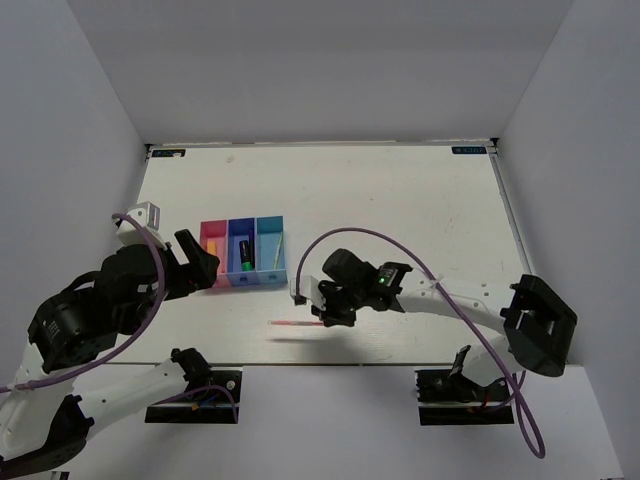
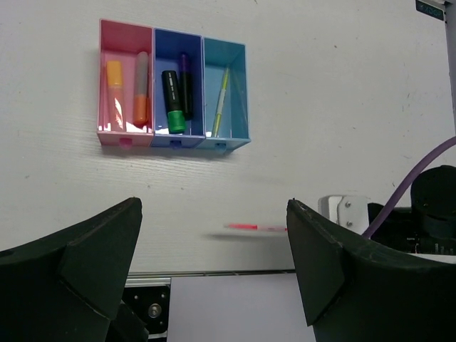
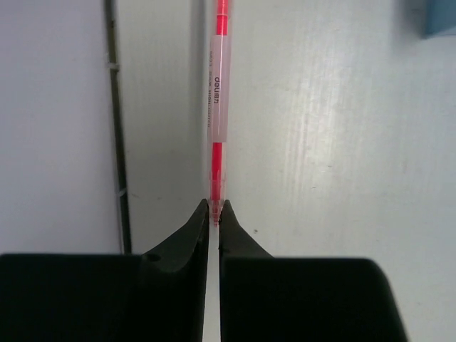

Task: Sort the stationery into containers
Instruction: Place the pen in the storage box.

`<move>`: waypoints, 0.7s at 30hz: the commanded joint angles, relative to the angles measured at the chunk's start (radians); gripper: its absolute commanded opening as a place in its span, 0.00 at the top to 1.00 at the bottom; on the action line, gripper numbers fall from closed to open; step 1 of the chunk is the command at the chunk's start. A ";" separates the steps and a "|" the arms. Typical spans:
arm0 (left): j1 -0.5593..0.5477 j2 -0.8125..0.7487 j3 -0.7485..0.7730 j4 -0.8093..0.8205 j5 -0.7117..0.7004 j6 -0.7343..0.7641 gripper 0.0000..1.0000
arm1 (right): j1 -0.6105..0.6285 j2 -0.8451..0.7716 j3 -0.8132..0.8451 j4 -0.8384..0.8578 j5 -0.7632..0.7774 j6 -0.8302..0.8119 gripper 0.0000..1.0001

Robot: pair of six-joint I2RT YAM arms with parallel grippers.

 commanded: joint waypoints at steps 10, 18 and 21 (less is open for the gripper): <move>0.003 0.008 -0.005 -0.212 0.004 -0.018 0.07 | -0.092 0.188 0.397 0.011 0.224 0.226 1.00; 0.003 0.008 -0.005 -0.217 -0.004 -0.023 0.07 | -0.130 0.358 0.665 -0.113 0.176 0.467 1.00; 0.003 0.006 -0.006 -0.220 -0.007 -0.026 0.07 | -0.141 0.384 0.704 -0.122 0.159 0.609 1.00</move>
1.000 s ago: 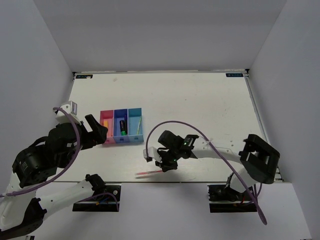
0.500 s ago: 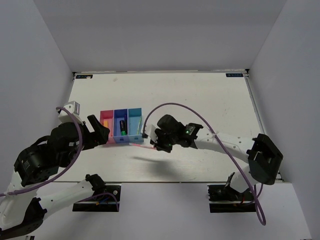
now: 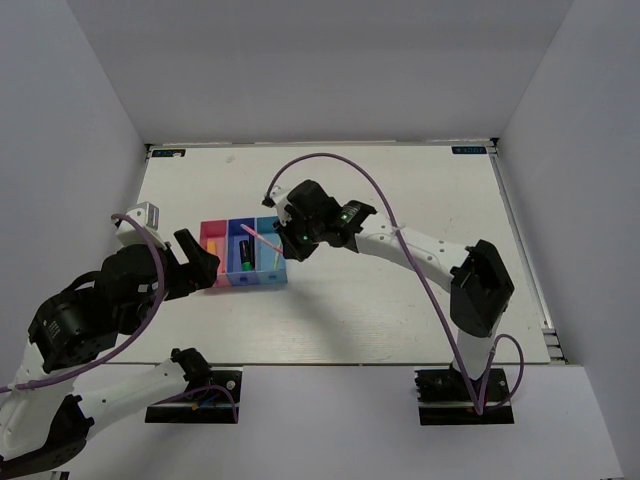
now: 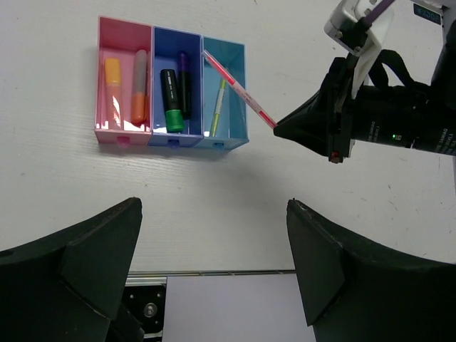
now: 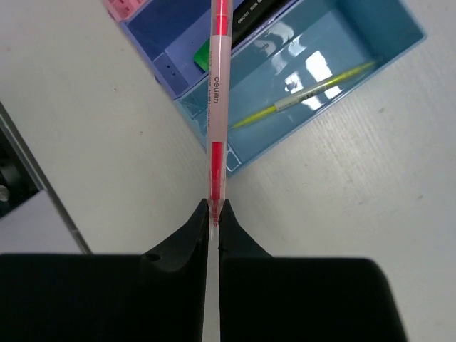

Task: Sort the stationery into containers
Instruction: Place the pen in the storage box.

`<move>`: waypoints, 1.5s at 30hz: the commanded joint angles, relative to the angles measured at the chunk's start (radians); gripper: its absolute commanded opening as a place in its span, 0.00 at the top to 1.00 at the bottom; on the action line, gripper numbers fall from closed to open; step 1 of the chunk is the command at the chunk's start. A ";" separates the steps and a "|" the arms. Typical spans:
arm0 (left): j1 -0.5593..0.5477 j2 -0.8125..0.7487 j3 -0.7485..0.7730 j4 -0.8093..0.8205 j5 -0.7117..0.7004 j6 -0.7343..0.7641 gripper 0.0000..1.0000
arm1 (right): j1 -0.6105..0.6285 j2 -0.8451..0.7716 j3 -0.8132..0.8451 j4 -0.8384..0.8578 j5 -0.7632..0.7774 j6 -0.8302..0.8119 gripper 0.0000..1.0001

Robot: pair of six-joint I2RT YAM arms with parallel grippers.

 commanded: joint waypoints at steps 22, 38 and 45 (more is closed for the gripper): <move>0.004 0.004 -0.013 -0.231 0.000 -0.017 0.07 | -0.020 0.109 0.133 -0.145 0.090 0.546 1.00; 0.003 -0.007 -0.051 -0.224 0.011 -0.017 0.07 | -0.027 0.189 0.196 -0.180 0.029 0.556 0.81; 0.003 -0.011 -0.062 -0.220 0.012 -0.017 0.07 | -0.030 0.192 0.208 -0.168 0.004 0.543 0.55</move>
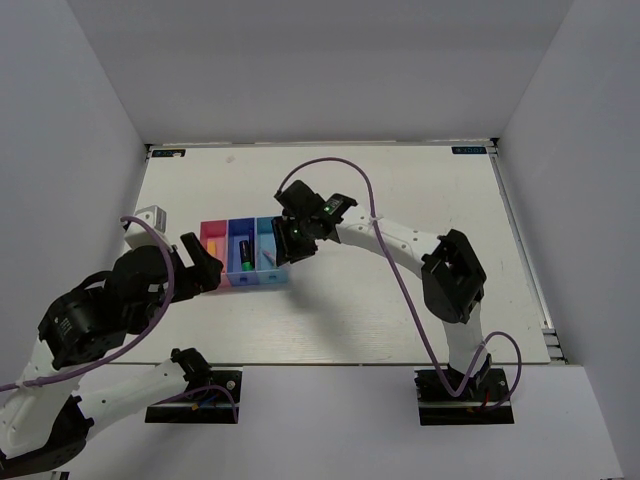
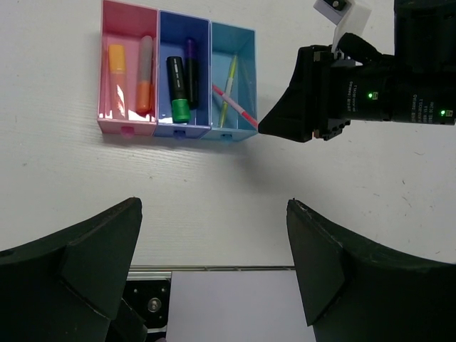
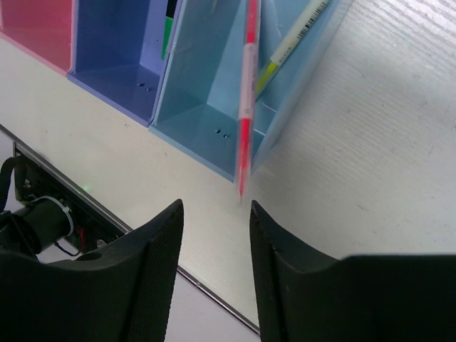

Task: Sort the stationery into containers
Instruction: Place the pen in the storage box, then reset both arms

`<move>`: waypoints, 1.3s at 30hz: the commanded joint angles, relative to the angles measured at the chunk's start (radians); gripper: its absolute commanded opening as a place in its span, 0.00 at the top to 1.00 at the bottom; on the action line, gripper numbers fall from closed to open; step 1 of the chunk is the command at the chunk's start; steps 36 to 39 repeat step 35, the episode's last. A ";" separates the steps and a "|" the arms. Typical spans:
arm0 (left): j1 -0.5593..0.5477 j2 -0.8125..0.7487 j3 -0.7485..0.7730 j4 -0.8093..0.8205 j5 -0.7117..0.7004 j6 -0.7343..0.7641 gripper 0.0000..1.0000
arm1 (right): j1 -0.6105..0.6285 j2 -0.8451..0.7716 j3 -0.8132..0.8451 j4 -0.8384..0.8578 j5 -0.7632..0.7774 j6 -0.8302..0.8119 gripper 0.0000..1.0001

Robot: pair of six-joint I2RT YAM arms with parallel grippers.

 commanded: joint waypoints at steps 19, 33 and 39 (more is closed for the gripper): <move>0.003 0.053 -0.263 0.047 0.173 0.221 0.78 | -0.124 -0.342 -0.228 -0.012 0.371 -0.465 0.10; 0.003 0.093 -0.505 0.349 0.394 0.289 0.00 | -0.188 -0.755 -0.650 0.129 0.584 -0.603 0.10; 0.004 0.067 -0.525 0.358 0.405 0.287 0.00 | -0.190 -0.761 -0.644 0.052 0.626 -0.571 0.10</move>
